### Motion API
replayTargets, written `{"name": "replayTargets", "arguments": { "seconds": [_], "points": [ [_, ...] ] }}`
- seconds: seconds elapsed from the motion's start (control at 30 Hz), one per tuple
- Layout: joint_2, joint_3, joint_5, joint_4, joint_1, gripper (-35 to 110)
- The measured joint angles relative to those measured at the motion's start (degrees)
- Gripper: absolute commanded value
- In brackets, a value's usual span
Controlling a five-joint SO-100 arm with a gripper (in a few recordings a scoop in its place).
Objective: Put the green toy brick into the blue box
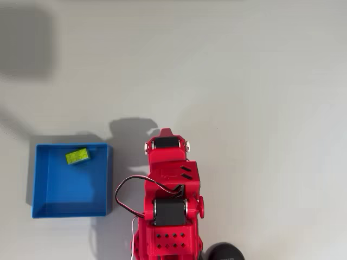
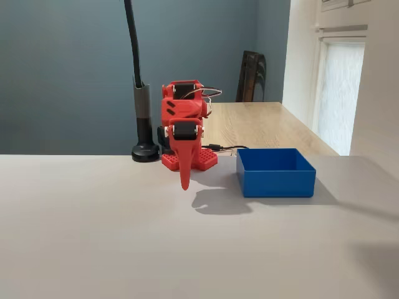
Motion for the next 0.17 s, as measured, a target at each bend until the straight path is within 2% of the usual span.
{"name": "replayTargets", "arguments": {
  "seconds": [0.17],
  "points": [
    [0.0,0.0,0.0,0.0,0.0,0]
  ]
}}
